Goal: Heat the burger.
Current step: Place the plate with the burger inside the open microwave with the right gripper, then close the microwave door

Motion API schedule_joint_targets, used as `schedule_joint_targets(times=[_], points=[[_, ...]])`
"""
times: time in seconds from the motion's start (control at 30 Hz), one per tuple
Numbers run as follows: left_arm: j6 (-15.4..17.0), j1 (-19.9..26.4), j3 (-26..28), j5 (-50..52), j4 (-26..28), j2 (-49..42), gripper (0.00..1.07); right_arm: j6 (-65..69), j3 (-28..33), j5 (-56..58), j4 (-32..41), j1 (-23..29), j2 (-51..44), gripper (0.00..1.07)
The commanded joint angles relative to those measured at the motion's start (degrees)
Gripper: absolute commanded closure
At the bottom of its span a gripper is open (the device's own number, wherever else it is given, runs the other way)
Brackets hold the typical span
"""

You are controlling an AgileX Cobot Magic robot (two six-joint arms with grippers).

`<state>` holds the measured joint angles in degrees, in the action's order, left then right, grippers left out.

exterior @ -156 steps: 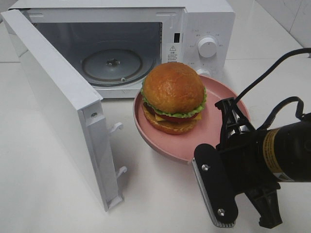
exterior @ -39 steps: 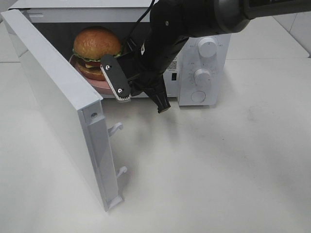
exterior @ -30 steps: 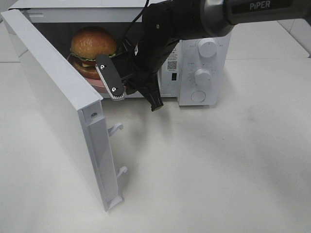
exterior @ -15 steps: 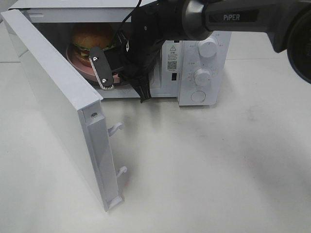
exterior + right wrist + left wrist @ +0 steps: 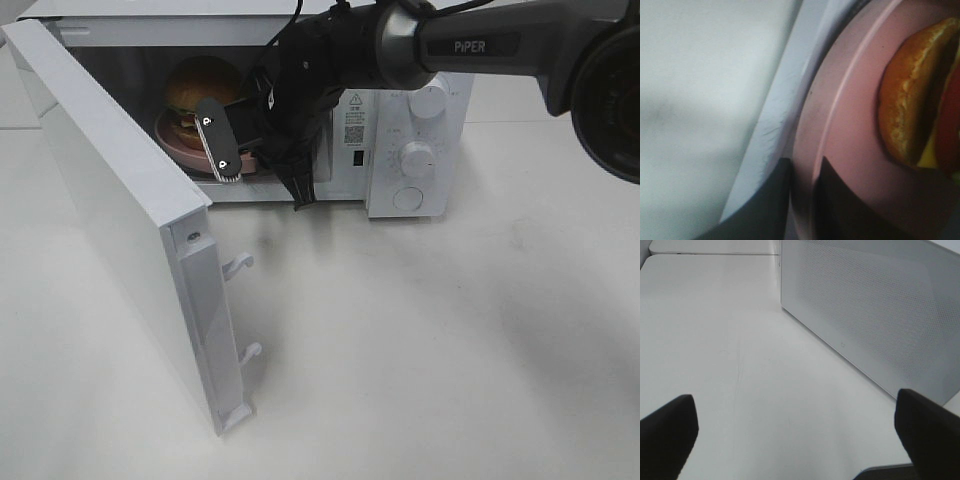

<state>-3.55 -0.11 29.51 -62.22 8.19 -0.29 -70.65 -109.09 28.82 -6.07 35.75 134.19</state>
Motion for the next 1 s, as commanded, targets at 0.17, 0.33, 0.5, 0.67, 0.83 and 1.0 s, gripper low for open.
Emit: schedule_joint_targets(times=[0.17,0.33,0.5,0.67,0.83,1.0], points=[[-0.2,-0.3,0.1,0.8,0.2,-0.9,0.04,1.9,-0.9,-2.2,0.0,-0.6,-0.1,0.61],[-0.2,-0.3,0.1,0.8,0.2,-0.9,0.04,3.2,-0.9,-2.2,1.9,-0.6,-0.1,0.54],[-0.2,-0.3,0.1,0.8,0.2,-0.9,0.04,3.2,1.1,-2.4,5.0,-0.6,-1.4,0.52],[-0.2,-0.3,0.1,0.8,0.2,-0.9,0.04,3.1,2.8,-2.6,5.0,-0.6,-2.6,0.52],[-0.2,-0.3,0.1,0.8,0.2,-0.9,0.04,3.0,6.6,-3.4,5.3,-0.6,-5.3,0.46],[-0.2,-0.3,0.1,0.8,0.2,-0.9,0.04,3.0,13.6,-5.7,7.5,-0.6,-9.2,0.34]])
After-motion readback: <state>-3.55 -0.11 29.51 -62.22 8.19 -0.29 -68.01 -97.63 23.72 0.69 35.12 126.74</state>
